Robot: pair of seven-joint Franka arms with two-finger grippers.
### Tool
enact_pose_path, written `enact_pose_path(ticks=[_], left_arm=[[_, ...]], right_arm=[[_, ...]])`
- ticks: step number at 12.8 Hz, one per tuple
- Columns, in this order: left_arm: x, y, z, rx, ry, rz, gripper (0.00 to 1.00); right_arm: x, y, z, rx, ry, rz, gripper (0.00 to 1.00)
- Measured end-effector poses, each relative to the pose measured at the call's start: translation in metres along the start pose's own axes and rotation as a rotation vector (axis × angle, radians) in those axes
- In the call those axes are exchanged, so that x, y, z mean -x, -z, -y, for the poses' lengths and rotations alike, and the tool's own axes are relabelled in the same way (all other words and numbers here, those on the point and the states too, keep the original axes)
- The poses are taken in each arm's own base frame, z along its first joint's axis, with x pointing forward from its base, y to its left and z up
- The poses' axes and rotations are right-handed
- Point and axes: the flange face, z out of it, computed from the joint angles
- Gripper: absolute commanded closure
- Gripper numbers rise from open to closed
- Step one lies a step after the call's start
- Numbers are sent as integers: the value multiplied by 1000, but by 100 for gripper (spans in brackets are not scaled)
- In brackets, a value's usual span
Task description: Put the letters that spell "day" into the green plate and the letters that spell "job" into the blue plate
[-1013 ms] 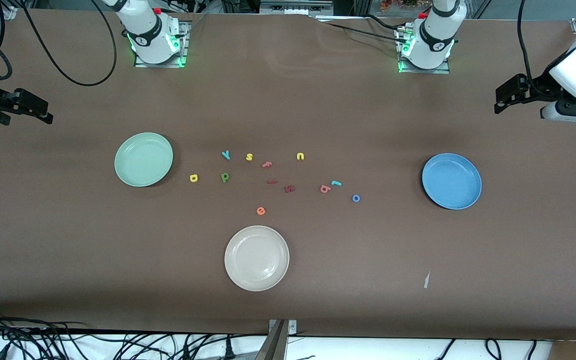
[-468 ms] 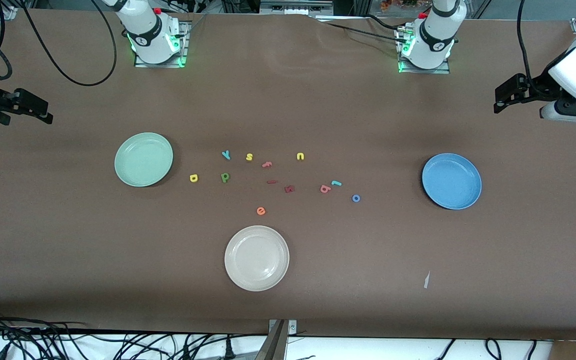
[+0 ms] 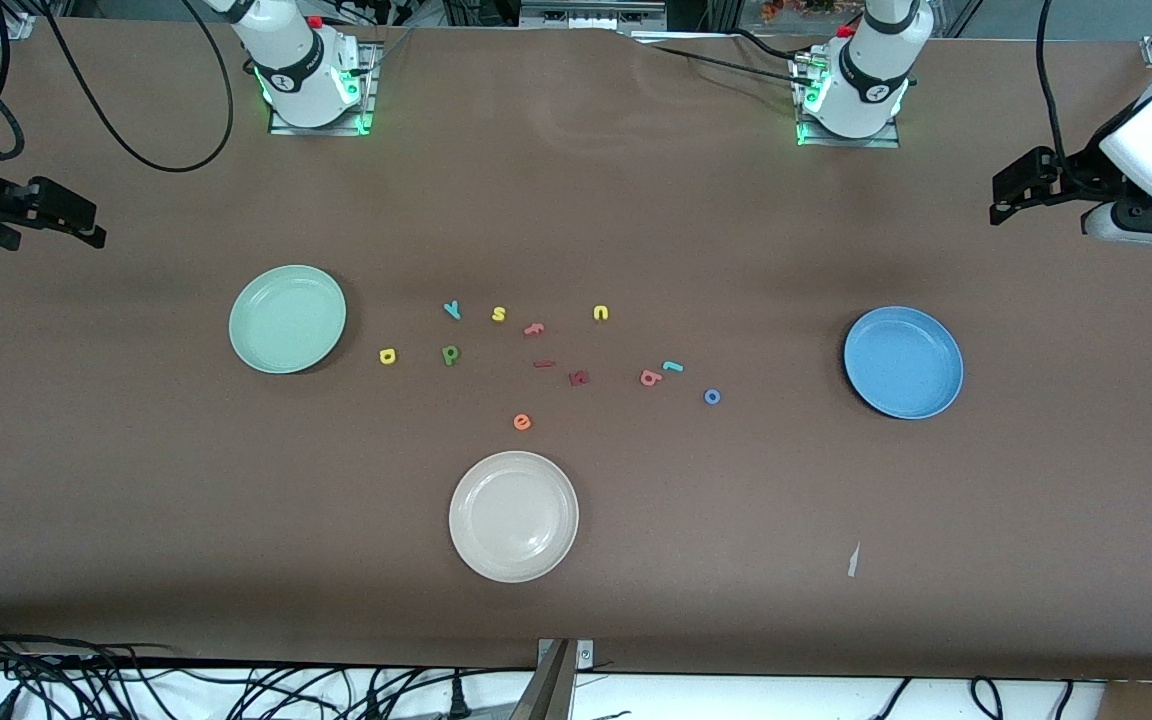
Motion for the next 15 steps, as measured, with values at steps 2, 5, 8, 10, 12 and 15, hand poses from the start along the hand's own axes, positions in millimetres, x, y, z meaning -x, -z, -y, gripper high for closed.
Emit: enact_pose_path(ticks=[2,5,8,10,12,15], left_arm=[[0,0,3,0,5,0,0],[0,0,4,1,7,0,0],[0,0,3,0,5,0,0],[0,0,0,0,-1,-1,0],[0,0,-5,-1,-9,-1,0],[0,1,-6,-1,-11,-1,0]], right_arm=[[0,0,0,0,0,0,0],[0,0,0,0,0,0,0],[0,0,0,0,0,1,0],[0,0,0,0,-1,1,0],[0,0,-1,0,-1,1,0],[0,-1,-1,0,-2,1,0]])
